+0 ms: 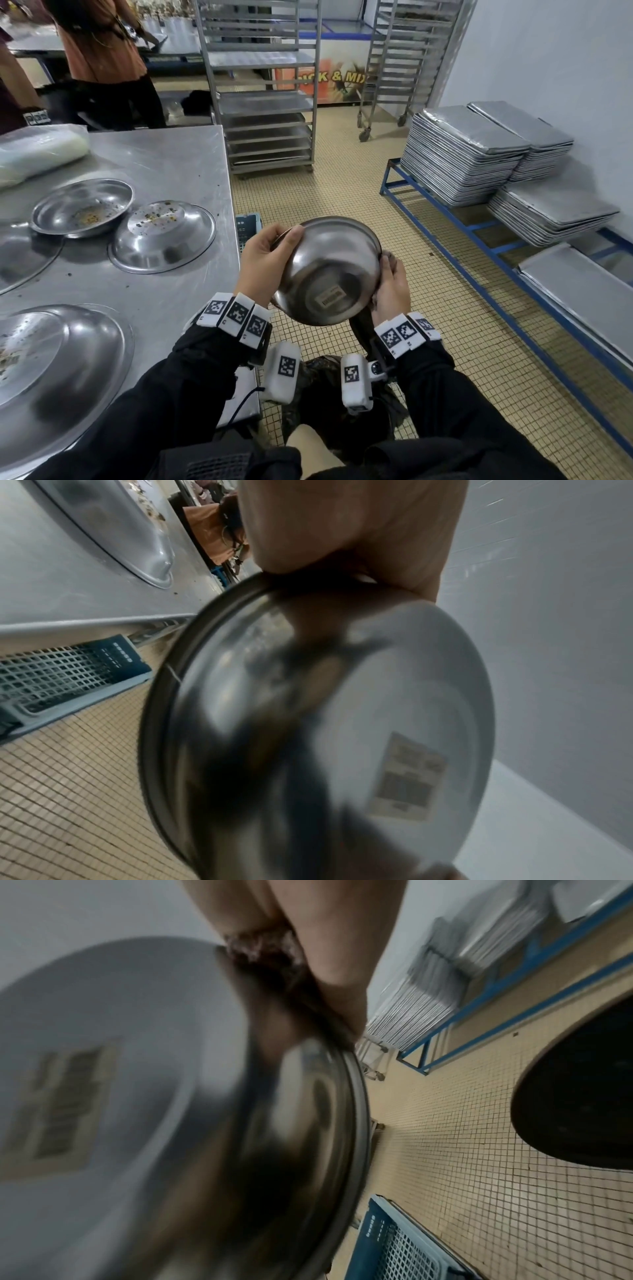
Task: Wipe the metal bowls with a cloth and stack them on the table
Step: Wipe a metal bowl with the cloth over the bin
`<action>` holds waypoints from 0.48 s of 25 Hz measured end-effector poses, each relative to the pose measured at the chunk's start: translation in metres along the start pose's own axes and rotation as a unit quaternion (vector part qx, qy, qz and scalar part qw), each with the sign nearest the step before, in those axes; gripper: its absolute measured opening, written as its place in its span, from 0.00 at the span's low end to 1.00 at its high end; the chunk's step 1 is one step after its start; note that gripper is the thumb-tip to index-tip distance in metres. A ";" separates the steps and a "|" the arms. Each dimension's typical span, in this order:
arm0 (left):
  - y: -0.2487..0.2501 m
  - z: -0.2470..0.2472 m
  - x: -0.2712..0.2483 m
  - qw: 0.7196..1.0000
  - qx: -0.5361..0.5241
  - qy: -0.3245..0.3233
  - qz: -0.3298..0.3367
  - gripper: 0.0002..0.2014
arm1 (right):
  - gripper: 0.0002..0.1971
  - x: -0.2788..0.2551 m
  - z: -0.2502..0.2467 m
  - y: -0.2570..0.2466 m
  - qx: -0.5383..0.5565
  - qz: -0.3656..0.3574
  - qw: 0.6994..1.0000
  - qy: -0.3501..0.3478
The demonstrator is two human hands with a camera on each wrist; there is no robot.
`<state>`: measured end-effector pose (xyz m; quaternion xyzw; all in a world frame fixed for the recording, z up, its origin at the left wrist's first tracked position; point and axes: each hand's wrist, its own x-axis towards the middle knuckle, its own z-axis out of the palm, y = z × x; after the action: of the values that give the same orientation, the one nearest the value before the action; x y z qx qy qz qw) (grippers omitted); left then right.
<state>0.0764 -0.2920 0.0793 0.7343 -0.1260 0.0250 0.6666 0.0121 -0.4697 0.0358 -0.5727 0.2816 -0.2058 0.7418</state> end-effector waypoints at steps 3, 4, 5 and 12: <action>-0.005 -0.005 -0.002 0.999 0.015 -0.027 -0.018 0.07 | 0.09 0.002 -0.011 -0.011 -0.103 -0.072 0.992 -0.018; -0.005 -0.006 -0.002 0.998 0.026 -0.049 -0.019 0.08 | 0.09 0.003 -0.014 -0.017 -0.150 -0.102 0.983 -0.030; -0.005 -0.004 -0.003 0.997 0.037 -0.072 -0.020 0.14 | 0.09 0.004 -0.016 -0.023 -0.193 -0.129 0.972 -0.045; -0.002 0.011 -0.005 0.973 0.197 -0.102 0.065 0.11 | 0.05 0.007 -0.003 -0.040 -0.341 -0.257 0.890 -0.161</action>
<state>0.0708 -0.3014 0.0749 0.8399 -0.2335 0.0178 0.4896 0.0161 -0.4863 0.0731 -0.8679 0.0545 -0.1855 0.4576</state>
